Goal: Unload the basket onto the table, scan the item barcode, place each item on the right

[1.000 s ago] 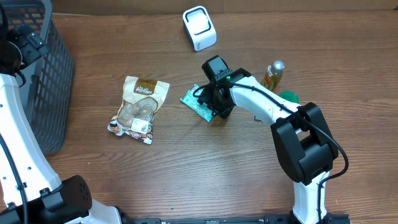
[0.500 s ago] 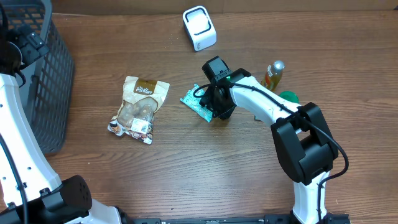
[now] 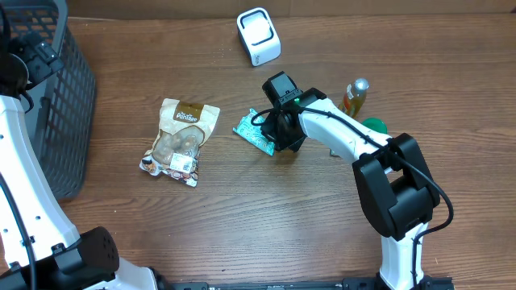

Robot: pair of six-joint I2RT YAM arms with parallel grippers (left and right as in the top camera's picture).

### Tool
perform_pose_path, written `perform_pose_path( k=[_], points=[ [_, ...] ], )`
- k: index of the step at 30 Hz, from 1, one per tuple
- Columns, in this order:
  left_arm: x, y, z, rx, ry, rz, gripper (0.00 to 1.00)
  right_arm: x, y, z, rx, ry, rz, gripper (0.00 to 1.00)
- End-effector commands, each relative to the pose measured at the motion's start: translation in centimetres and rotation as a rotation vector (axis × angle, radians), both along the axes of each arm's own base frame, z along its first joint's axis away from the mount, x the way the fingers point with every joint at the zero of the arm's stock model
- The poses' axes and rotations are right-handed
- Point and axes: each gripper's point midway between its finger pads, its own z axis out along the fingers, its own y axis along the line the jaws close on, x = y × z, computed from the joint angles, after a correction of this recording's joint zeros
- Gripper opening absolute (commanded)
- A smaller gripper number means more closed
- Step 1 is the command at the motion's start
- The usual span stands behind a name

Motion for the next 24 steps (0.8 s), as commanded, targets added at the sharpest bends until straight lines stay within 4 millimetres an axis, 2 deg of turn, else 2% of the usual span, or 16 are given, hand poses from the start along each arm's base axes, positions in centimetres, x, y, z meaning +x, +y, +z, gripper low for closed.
perform_pose_path(
  k=[1,4,10,15,17,19,21,24],
  points=[
    [0.2,0.0,0.3,0.014,-0.001,-0.015,0.99,-0.1,0.0,0.3,-0.017,-0.029,0.043,0.06],
    [0.2,0.0,0.3,0.014,-0.001,-0.015,1.00,0.0,0.1,0.3,-0.023,-0.042,0.096,0.04],
    [0.2,0.0,0.3,0.014,-0.001,-0.015,0.99,0.3,1.4,0.6,-0.010,-0.135,0.412,0.04],
    [0.2,0.0,0.3,0.014,-0.001,-0.015,0.99,0.3,1.4,0.6,-0.033,-0.171,0.560,0.04],
    [0.2,0.0,0.3,0.014,-0.001,-0.015,1.00,0.3,1.4,0.6,-0.038,-0.178,0.585,0.12],
    [0.2,0.0,0.3,0.014,-0.001,-0.015,0.99,0.3,1.4,0.6,-0.038,-0.179,0.592,0.29],
    [0.2,0.0,0.3,0.014,-0.001,-0.015,0.99,0.3,1.4,0.7,-0.030,-0.177,0.590,0.29],
    [0.2,0.0,0.3,0.014,-0.001,-0.015,0.99,0.3,1.2,1.2,0.003,-0.136,0.476,0.38]
  ],
)
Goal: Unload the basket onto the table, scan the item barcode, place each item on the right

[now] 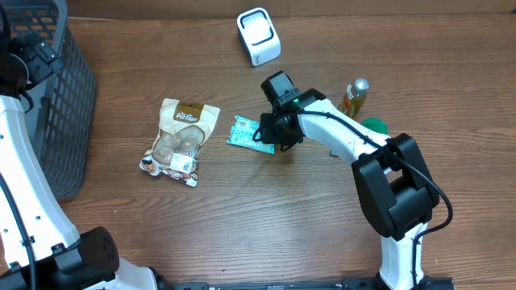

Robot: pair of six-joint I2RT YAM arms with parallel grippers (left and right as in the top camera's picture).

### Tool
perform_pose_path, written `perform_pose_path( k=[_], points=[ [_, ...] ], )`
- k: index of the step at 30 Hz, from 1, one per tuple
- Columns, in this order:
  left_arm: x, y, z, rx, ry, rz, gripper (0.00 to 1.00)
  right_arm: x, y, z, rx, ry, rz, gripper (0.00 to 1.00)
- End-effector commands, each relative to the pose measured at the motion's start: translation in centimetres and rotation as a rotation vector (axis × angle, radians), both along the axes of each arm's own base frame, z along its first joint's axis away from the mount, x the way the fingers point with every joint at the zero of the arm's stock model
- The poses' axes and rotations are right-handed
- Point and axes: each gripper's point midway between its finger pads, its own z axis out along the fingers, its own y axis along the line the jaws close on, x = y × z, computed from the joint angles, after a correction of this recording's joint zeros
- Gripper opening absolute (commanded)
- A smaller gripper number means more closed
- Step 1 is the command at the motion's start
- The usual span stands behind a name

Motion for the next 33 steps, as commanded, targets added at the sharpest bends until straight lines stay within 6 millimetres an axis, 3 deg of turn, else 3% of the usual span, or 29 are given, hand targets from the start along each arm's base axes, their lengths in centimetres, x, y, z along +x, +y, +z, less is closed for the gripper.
perform_pose_path(
  k=[1,8,11,13,23,27,31,33],
  points=[
    [0.2,0.0,0.3,0.015,-0.001,-0.015,1.00,-0.3,0.0,1.2,0.054,0.059,-0.102,0.39],
    [0.2,0.0,0.3,0.015,-0.001,-0.015,0.99,-2.1,0.7,2.8,0.239,0.284,-0.207,0.50],
    [0.2,0.0,0.3,0.014,-0.001,-0.015,1.00,-2.4,0.9,3.1,0.272,0.313,-0.206,0.50],
    [0.2,0.0,0.3,0.015,-0.001,-0.015,1.00,-2.3,0.7,3.1,0.264,0.307,-0.208,0.57],
    [0.2,0.0,0.3,0.015,-0.001,-0.015,1.00,1.2,-2.7,1.6,0.063,0.101,-0.279,0.41],
    [0.2,0.0,0.3,0.015,-0.001,-0.015,1.00,1.9,-2.7,1.7,0.065,0.067,-0.274,0.35],
    [0.2,0.0,0.3,0.015,-0.001,-0.015,0.99,2.3,-2.4,1.8,0.076,0.053,-0.273,0.35],
    [0.2,0.0,0.3,0.015,-0.001,-0.015,1.00,2.2,-2.5,1.8,0.075,0.054,-0.272,0.41]
  ],
)
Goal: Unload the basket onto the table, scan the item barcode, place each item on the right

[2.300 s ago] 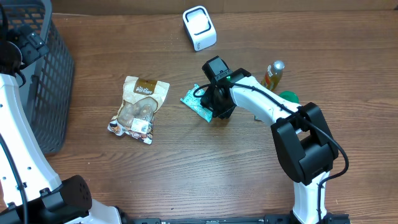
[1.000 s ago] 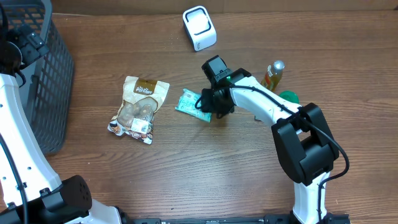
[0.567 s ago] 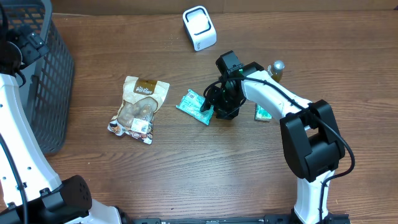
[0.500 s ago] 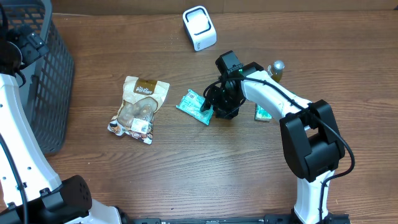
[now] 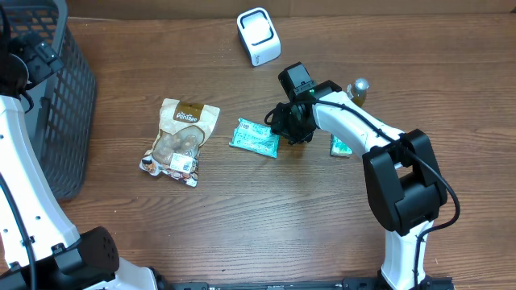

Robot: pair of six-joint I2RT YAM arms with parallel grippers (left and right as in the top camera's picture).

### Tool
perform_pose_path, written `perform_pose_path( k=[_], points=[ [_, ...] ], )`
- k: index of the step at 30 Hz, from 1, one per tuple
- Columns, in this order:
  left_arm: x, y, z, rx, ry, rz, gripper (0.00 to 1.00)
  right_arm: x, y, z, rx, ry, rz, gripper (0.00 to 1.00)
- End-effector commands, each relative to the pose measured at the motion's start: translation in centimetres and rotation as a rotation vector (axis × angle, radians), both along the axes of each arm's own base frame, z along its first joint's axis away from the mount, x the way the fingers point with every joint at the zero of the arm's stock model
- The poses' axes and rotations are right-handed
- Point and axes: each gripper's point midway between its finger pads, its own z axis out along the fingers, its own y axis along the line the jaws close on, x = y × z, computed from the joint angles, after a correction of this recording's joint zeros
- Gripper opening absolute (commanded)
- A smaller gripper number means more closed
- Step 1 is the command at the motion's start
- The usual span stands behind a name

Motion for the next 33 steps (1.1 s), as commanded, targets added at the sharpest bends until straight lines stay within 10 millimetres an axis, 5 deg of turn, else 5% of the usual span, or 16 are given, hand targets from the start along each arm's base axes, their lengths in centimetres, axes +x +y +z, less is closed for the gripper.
perform_pose_path(
  k=[1,4,7,12,18,33],
  points=[
    [0.2,0.0,0.3,0.014,-0.001,-0.015,1.00,0.8,0.2,1.4,-0.004,-0.043,0.001,0.50],
    [0.2,0.0,0.3,0.014,-0.001,-0.015,1.00,-0.8,0.4,1.3,0.037,0.042,-0.004,0.77],
    [0.2,0.0,0.3,0.014,-0.001,-0.015,1.00,-2.4,0.3,1.6,0.108,0.159,-0.046,0.82],
    [0.2,0.0,0.3,0.014,-0.001,-0.015,1.00,-4.1,1.4,2.6,0.233,0.289,-0.075,0.78],
    [0.2,0.0,0.3,0.014,-0.001,-0.015,1.00,-4.4,1.5,2.1,0.174,0.361,-0.303,0.56],
    [0.2,0.0,0.3,0.014,-0.001,-0.015,1.00,-4.9,2.2,0.6,-0.018,0.280,-0.560,0.54]
  ],
)
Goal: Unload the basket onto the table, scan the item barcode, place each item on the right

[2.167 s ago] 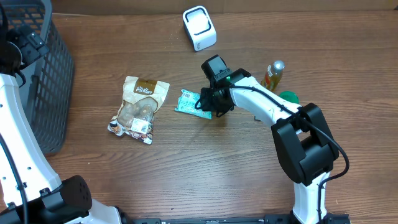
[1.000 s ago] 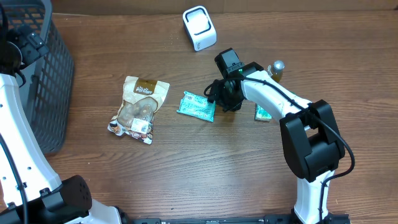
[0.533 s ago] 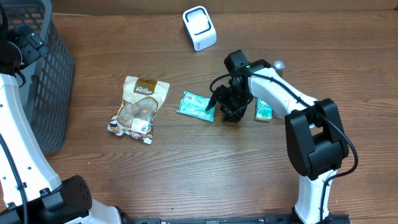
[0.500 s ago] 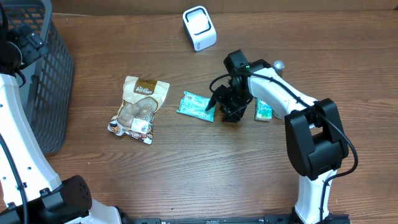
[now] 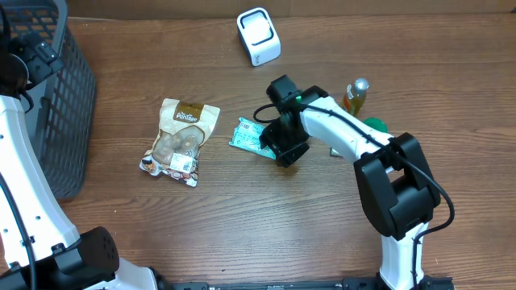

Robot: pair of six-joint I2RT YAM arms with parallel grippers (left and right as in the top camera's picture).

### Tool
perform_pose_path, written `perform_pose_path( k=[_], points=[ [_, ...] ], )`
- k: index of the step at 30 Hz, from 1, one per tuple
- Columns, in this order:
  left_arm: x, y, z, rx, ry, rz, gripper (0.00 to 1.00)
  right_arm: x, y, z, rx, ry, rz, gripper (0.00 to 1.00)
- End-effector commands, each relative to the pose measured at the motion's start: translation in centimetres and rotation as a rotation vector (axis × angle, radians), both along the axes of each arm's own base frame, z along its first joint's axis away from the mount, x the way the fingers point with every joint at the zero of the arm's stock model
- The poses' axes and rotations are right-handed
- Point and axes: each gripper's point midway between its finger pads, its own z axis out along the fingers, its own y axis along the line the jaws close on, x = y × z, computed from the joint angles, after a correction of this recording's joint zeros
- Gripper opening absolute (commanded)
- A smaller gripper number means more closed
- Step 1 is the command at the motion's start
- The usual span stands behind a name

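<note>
A green packet (image 5: 245, 134) lies flat on the wooden table (image 5: 242, 217), a little left of centre. My right gripper (image 5: 280, 147) hangs over the packet's right end; the wrist hides its fingers, so I cannot tell whether they hold it. The white barcode scanner (image 5: 259, 35) stands at the back of the table. Only part of the left arm (image 5: 20, 161) shows along the left edge, and its gripper is out of view.
A brown snack bag (image 5: 181, 141) lies left of the packet. A small bottle (image 5: 355, 95) and a green round thing (image 5: 373, 125) stand to the right, behind the right arm. A dark mesh basket (image 5: 56, 97) fills the far left.
My right gripper was right of the green packet and clear of it; now it is lower and further left, over the packet's right end. The packet lies where it was.
At first my right gripper sat over the green packet, which lay slanted. Then the packet lay flatter and further left, a white label showing, with the gripper at its right end. Later the gripper stood off to the right, the packet free. Now it is over the right end again.
</note>
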Motion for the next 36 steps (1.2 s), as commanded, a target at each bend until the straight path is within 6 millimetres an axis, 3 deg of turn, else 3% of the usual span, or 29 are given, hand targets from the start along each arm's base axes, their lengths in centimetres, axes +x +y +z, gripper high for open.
perform_pose_path(
  k=[1,5,10,12,17,23,30,36],
  points=[
    [0.2,0.0,0.3,0.014,-0.001,-0.015,1.00,1.6,-0.2,0.8,-0.081,-0.092,-0.076,0.54],
    [0.2,0.0,0.3,0.014,-0.001,-0.015,1.00,2.3,-1.8,0.5,-0.178,-0.148,-0.054,0.52],
    [0.2,0.0,0.3,0.014,-0.001,-0.015,1.00,2.5,-2.2,0.5,-0.179,-0.176,0.074,0.49],
    [0.2,0.0,0.3,0.014,-0.001,-0.015,1.00,2.4,-1.8,0.6,-0.153,-0.183,0.137,0.54],
    [0.2,0.0,0.3,0.014,-0.001,-0.015,0.99,2.7,0.4,1.4,0.027,-0.190,0.237,0.56],
    [0.2,0.0,0.3,0.014,-0.001,-0.015,1.00,2.5,0.6,1.2,0.085,-0.172,0.229,0.58],
    [0.2,0.0,0.3,0.014,-0.001,-0.015,1.00,1.3,2.5,-1.3,0.111,-0.220,0.277,0.49],
    [0.2,0.0,0.3,0.014,-0.001,-0.015,1.00,1.0,2.1,-2.7,0.096,-0.231,0.267,0.35]
  ],
)
